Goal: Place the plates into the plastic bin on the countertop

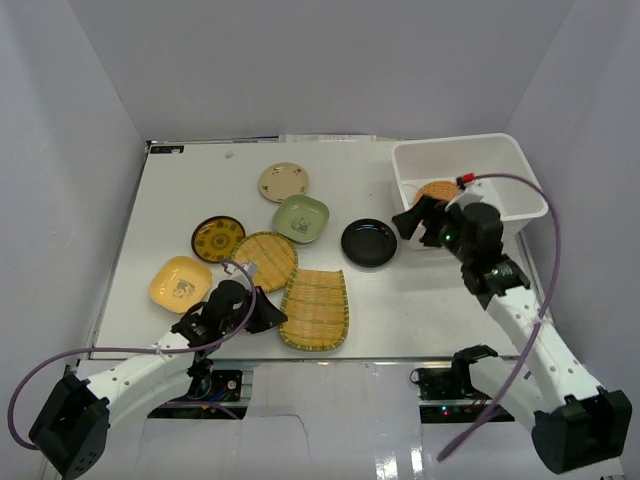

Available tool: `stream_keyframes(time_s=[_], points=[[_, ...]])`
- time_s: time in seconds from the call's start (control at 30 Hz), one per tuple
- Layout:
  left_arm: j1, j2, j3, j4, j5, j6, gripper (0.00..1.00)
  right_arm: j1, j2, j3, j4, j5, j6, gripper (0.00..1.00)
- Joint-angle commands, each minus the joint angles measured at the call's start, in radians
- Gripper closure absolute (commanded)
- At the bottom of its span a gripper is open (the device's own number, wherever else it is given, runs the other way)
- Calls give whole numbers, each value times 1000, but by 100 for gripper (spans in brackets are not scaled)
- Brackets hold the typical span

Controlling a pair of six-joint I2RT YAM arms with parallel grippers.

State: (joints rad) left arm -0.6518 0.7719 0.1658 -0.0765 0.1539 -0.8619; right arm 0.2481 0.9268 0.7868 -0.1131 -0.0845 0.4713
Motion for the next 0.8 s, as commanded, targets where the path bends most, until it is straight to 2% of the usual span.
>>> stream_keyframes(time_s=[0.0,0.07,0.13,0.17,0.27,0.4,0.53,0.67,0.77], points=[[-6,-36,-22,9,25,-6,100,193,-107,-171,39,-67,111,4],[-6,-66,-28,9,38,-17,100,329,-155,-286,65,-57,194,4],[-6,-110,-29,7,58,-29,100,413,-163,-346,101,-32,246,4],[-8,-129,-29,7,65,-35,100,497,-149,-371,134,-21,280,4],[-8,-196,-17,7,84,-61,100,620,-77,-403,161,31,302,5],[-8,-256,6,18,88,-94,100,665,-10,-431,263,48,342,1],[-8,-270,32,29,116,-129,100,665,36,-462,351,72,378,9],[-8,-316,28,47,118,-152,100,666,66,-466,348,111,388,10],[-8,-341,24,56,125,-172,100,666,61,-497,404,101,415,17]])
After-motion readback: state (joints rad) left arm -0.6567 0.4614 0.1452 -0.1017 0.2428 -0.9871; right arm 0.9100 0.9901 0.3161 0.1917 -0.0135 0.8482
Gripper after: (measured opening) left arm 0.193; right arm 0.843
